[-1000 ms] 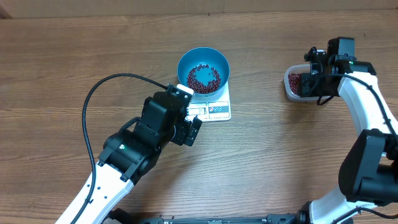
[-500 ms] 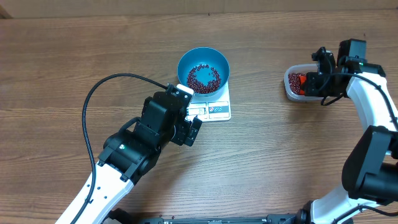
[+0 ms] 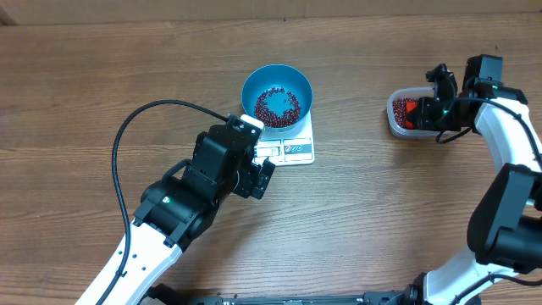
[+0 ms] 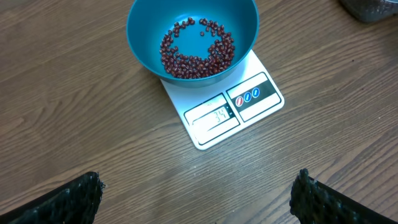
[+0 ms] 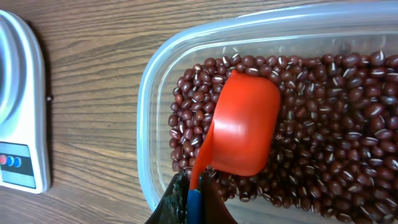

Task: Scoop item into bowl and weigh 150g on scale
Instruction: 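Lower the red scoop into the beans with the right gripper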

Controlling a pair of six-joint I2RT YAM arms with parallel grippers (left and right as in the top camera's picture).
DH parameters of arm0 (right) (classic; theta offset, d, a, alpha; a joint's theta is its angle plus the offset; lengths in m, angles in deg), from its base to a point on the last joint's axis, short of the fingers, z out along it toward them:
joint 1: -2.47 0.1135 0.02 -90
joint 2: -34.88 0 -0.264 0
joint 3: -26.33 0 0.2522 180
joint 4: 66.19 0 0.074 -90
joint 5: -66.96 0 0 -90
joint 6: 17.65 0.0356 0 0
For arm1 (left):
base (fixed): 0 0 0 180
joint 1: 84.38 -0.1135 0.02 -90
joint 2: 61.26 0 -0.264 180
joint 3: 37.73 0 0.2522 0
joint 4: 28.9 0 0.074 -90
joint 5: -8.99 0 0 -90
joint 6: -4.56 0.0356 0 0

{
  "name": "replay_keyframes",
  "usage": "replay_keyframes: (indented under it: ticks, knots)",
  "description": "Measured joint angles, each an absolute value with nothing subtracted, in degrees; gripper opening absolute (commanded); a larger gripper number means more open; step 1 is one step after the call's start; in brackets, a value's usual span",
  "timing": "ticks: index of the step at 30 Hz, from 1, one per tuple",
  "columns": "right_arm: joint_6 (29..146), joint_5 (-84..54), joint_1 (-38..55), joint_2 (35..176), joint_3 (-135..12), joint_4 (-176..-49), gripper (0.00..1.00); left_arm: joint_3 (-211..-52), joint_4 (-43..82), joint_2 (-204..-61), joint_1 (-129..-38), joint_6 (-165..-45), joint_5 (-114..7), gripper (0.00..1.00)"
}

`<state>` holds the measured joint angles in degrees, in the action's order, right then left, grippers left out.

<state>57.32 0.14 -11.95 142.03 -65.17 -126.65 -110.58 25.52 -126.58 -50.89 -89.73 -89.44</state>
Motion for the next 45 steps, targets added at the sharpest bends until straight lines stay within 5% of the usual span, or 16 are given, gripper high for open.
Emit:
replay_keyframes:
  ticks: [45]
  knots:
    - [61.56, 9.1, -19.95, 144.17, -65.19, -125.62, 0.04, -110.58, 25.5, -126.58, -50.89, -89.73, -89.44, 0.99]
